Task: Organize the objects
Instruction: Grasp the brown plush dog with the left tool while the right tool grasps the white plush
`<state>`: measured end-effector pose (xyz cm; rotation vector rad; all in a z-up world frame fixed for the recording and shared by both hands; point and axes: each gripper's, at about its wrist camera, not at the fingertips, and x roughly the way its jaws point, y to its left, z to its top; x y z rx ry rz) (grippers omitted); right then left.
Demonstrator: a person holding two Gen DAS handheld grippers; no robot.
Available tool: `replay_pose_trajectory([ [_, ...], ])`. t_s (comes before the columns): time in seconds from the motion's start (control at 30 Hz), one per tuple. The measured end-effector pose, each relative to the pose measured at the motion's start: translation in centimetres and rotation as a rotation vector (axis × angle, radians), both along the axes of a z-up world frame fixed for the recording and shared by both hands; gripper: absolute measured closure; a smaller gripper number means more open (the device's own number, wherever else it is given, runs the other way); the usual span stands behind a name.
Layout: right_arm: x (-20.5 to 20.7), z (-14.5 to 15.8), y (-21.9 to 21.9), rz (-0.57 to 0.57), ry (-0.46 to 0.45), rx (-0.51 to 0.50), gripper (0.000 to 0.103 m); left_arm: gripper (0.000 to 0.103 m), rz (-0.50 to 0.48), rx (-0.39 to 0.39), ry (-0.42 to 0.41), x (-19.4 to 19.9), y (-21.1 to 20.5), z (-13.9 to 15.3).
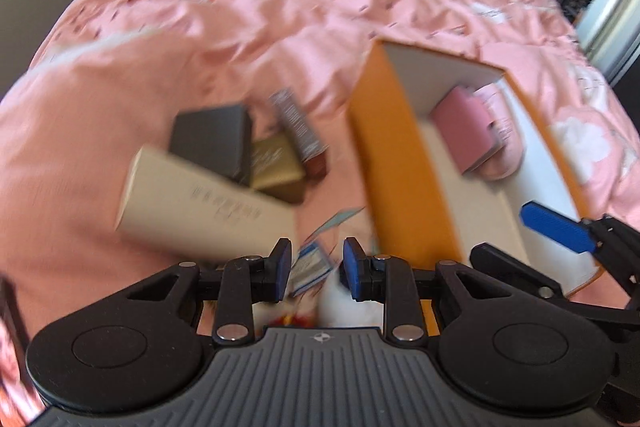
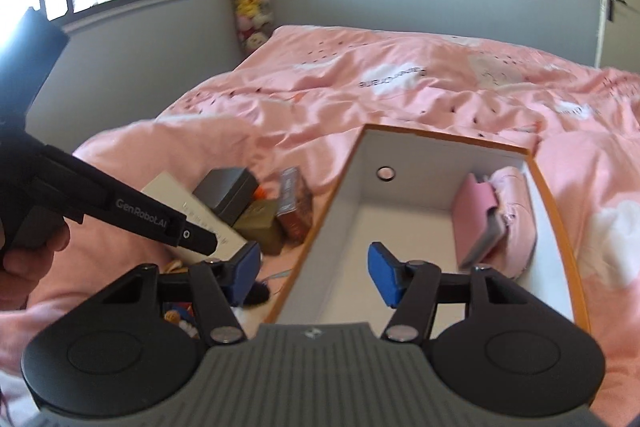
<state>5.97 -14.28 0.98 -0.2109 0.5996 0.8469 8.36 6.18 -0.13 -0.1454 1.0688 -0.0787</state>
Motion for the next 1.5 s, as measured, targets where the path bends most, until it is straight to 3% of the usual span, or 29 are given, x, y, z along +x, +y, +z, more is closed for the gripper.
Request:
replay_pose_trajectory([
  [0.13, -1.3, -0.5, 2.0, 0.070, -0.049, -0.067, 0.046, 0.069, 0.090, -0.005, 0.074, -1.2, 1.9, -1.6],
  [0.27, -2.5, -0.9, 3.7, 0.155, -0.124, -0.152, 0.048, 0.053, 0.164, -0.041, 0.096, -2.2, 3.2, -2.1],
  [0.4, -2.9, -1.3, 4.9, 0.221, -0.165, -0.235, 0.054, 0.052, 0.224, -0.073, 0.135, -2.9, 4.3, -2.7],
  [0.6, -2.7, -1.7, 5.7, 0.285, -0.179, -0.312, 0.054, 0.047, 0.288, -0.160, 0.194, -2.9, 5.7, -4.6],
  [1.03, -2.1, -2.7, 7.1, 0.384, -0.214, -0.425, 0.054, 0.038, 0.282, -0.185, 0.232, -1.3, 5.1, -7.7],
  [1.5, -2.2, -2.9, 7.6, 0.412, -0.191, -0.456, 0.054, 0.049, 0.203, -0.124, 0.166, -3.0, 4.1, -7.1],
])
